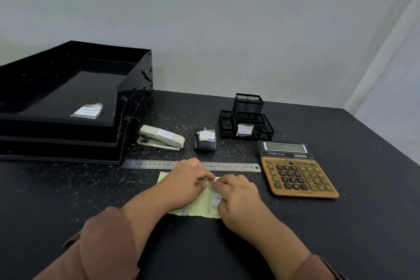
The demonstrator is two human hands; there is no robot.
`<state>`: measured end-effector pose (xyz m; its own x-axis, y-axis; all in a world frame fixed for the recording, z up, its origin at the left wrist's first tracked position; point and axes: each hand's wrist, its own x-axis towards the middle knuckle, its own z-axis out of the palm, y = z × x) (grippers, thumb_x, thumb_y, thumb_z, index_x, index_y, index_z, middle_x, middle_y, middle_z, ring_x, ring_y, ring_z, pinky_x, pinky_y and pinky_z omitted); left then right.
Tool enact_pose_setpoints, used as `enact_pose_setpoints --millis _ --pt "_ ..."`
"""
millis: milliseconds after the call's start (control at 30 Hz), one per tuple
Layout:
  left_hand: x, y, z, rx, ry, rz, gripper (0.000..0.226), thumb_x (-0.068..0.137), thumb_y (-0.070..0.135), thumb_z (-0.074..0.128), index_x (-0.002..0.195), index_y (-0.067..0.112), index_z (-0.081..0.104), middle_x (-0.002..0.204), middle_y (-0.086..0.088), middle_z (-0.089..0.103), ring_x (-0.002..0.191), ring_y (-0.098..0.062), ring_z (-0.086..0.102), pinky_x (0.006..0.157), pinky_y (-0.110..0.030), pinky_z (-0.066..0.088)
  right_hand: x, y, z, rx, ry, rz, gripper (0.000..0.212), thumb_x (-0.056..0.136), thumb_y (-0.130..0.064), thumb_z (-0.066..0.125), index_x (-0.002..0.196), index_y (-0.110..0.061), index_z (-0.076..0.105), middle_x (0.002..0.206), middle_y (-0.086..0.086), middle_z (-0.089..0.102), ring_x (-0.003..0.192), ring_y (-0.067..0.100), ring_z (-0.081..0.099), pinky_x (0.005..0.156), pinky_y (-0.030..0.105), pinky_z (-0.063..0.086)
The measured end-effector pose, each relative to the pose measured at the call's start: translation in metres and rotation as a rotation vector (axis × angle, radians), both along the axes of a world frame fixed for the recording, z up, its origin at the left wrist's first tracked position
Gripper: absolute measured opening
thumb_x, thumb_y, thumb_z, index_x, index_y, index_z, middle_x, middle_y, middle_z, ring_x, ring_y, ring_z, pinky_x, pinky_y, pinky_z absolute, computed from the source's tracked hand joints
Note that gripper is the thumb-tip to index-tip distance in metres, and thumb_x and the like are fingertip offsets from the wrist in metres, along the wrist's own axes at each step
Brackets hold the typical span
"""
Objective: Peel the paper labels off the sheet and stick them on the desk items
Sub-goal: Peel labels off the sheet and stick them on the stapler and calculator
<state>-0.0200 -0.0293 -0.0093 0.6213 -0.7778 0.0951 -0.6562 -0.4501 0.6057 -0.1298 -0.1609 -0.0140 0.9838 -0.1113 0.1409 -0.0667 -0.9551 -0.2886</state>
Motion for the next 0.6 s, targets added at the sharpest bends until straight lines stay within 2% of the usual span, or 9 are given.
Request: enact_pose_setpoints --millis 133,233,333,467,533,600 --pt "-0.0002 0.0003 -0.0005 -0.007 0.006 0.001 0.027 0.088 0.018 0.055 0.109 0.033 0.064 0.101 0.009 0.047 0.104 -0.010 0.037 0.086 -0.020 0.027 0.0018 0.0018 -0.0015 -0.035 -0.002 -0.008 0.051 0.080 -0.019 0.041 0.130 -0.024 0.045 0.118 -0.004 0.045 0.103 0.018 0.035 0.082 0.027 0.023" --pt "-0.0001 0.0001 -0.0012 -0.008 0.009 0.006 0.027 0.088 0.017 0.055 0.108 0.033 0.065 0.100 0.010 0.047 0.103 -0.008 0.036 0.084 -0.019 0.025 0.0020 0.0032 -0.0007 -0.037 0.005 0.008 0.046 0.079 -0.017 0.040 0.123 -0.021 0.051 0.110 -0.001 0.044 0.100 0.019 0.035 0.084 0.029 0.027" --pt "0.0001 0.0003 -0.0016 -0.010 0.020 0.007 0.027 0.088 0.018 0.055 0.108 0.034 0.065 0.101 0.011 0.047 0.103 -0.007 0.036 0.084 -0.019 0.025 0.0001 0.0029 0.0002 0.003 0.002 0.018 0.045 0.080 -0.016 0.040 0.123 -0.023 0.052 0.112 -0.002 0.043 0.103 0.019 0.036 0.091 0.031 0.030" --pt "0.0001 -0.0003 -0.0016 -0.001 -0.010 0.007 0.026 0.088 0.018 0.054 0.108 0.031 0.065 0.099 0.009 0.047 0.102 -0.009 0.037 0.088 -0.022 0.031 -0.0016 0.0023 0.0013 0.037 -0.046 0.011 0.057 0.079 -0.018 0.039 0.135 -0.028 0.037 0.126 -0.008 0.035 0.110 0.013 0.032 0.090 0.025 0.023" --pt "-0.0001 -0.0004 -0.0015 -0.010 -0.004 0.007 0.027 0.088 0.017 0.055 0.108 0.031 0.065 0.100 0.008 0.048 0.103 -0.010 0.038 0.087 -0.021 0.029 -0.0006 0.0023 0.0005 -0.002 -0.010 0.009 0.053 0.081 -0.018 0.040 0.133 -0.025 0.041 0.128 -0.007 0.039 0.110 0.015 0.032 0.085 0.026 0.021" --pt "-0.0003 -0.0002 -0.0012 -0.012 0.000 0.006 0.028 0.088 0.017 0.055 0.109 0.032 0.065 0.101 0.009 0.048 0.103 -0.009 0.036 0.086 -0.020 0.026 0.0008 0.0033 -0.0003 -0.047 0.012 0.009 0.047 0.081 -0.018 0.040 0.127 -0.023 0.048 0.120 -0.004 0.044 0.106 0.018 0.034 0.082 0.028 0.021"
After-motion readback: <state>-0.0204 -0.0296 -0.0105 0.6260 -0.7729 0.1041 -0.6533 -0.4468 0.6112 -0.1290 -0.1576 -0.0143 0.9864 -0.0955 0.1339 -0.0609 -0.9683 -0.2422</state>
